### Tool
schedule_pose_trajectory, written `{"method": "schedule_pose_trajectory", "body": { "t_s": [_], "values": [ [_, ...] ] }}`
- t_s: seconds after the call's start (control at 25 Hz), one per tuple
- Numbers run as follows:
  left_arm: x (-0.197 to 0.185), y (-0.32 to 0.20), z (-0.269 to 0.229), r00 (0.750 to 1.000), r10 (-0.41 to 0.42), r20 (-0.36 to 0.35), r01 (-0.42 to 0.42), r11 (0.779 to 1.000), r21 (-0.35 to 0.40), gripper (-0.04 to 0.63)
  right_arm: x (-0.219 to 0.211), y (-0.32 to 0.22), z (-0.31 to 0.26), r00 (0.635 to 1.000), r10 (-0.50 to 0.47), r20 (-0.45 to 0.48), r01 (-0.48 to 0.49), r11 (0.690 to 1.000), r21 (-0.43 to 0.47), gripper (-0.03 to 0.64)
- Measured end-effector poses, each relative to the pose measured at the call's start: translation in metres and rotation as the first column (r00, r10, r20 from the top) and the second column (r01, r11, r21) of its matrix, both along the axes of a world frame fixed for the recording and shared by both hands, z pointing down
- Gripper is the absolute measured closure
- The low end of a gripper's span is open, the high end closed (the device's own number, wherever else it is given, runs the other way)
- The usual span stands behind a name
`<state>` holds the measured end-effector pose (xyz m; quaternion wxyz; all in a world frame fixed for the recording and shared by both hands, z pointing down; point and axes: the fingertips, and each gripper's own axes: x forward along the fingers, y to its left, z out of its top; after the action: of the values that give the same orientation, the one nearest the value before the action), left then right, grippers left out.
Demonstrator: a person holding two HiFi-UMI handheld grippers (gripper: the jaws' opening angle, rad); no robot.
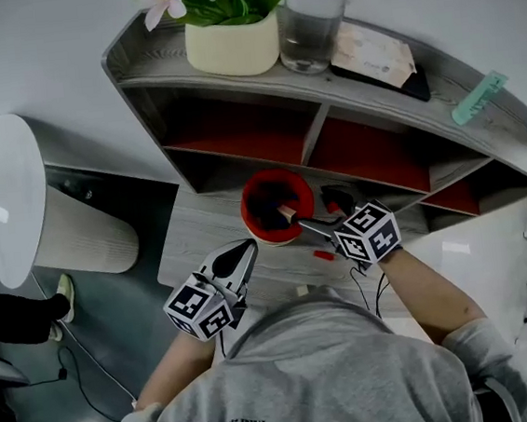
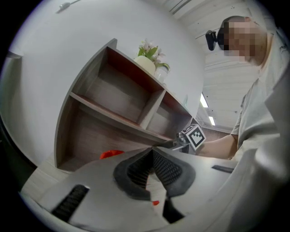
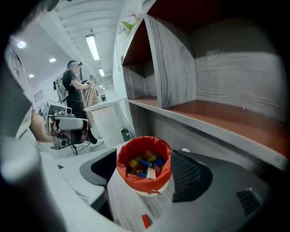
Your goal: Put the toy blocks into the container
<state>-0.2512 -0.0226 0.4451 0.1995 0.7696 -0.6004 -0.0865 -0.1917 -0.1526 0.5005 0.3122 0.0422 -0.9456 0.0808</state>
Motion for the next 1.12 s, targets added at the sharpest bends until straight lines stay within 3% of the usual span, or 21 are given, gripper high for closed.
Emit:
{"method": "schedule_pose_trajectory", "body": {
  "t_s": [0.24,0.4,0.56,0.92,0.96,1.04,1.12],
  "values": [
    [0.049,-0.015,0.038,0.999,0.016,-0.033,-0.018,0.997,-0.070,0.583,0.065,0.005,0.070,0.986,-0.122,-0.117,0.124,0.992,0.009,0.306],
    [0.089,-0.024,0.069,0.999,0.009,-0.051,-0.015,0.993,-0.119,0.583,0.106,0.020,0.139,0.953,-0.220,-0.207,0.214,0.976,-0.048,0.359],
    [0.125,-0.021,0.096,0.997,-0.015,-0.071,0.002,0.986,-0.169,0.583,0.132,0.036,0.199,0.917,-0.290,-0.273,0.288,0.956,-0.051,0.398],
    [0.166,0.001,0.133,0.994,-0.068,-0.084,0.047,0.971,-0.234,0.583,0.133,0.045,0.265,0.896,-0.302,-0.327,0.326,0.945,0.020,0.431],
    [0.167,0.002,0.135,0.994,-0.071,-0.087,0.048,0.971,-0.236,0.583,0.132,0.044,0.268,0.897,-0.297,-0.329,0.324,0.946,0.029,0.442],
    [0.168,0.006,0.138,0.993,-0.077,-0.093,0.053,0.970,-0.236,0.583,0.130,0.044,0.273,0.897,-0.295,-0.330,0.327,0.944,0.047,0.527],
    [0.168,0.010,0.141,0.992,-0.080,-0.098,0.055,0.970,-0.236,0.583,0.131,0.047,0.273,0.896,-0.304,-0.324,0.337,0.940,0.052,0.546]
  ]
}}
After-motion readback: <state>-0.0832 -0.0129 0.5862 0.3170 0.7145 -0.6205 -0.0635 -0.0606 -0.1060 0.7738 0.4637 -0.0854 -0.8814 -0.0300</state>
